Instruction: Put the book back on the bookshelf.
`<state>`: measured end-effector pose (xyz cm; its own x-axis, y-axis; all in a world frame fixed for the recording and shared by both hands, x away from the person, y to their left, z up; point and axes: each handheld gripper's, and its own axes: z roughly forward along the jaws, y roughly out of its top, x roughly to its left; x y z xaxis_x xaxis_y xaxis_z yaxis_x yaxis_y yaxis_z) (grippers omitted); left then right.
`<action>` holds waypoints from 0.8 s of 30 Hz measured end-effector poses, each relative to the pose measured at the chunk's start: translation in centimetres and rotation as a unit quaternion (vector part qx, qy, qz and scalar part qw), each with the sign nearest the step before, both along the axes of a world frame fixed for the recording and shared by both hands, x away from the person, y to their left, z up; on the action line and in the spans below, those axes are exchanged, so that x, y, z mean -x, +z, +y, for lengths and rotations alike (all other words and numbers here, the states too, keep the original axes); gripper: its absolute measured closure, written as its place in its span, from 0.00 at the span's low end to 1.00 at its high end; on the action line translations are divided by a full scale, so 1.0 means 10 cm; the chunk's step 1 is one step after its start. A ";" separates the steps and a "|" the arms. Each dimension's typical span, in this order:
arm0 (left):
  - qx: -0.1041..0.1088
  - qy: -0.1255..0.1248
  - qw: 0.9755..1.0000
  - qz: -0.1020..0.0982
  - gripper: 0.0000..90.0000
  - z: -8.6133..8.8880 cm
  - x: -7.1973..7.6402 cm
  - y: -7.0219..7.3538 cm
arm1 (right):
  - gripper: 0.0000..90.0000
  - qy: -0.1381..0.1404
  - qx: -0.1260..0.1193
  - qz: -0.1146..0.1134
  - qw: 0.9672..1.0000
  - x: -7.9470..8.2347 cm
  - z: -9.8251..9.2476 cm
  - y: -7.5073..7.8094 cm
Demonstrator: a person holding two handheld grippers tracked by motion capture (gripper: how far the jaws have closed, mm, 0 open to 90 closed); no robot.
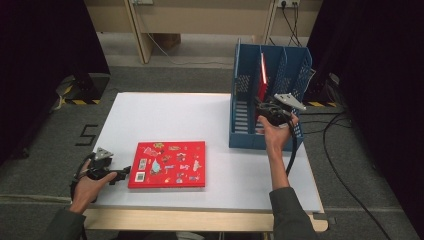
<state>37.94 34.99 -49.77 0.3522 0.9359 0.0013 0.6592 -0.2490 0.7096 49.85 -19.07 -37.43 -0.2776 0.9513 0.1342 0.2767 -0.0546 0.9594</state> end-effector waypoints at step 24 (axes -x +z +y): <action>0.006 0.003 1.000 0.002 0.16 0.00 0.01 -0.01 | 0.48 0.072 0.025 -0.015 0.997 0.65 0.32 -0.08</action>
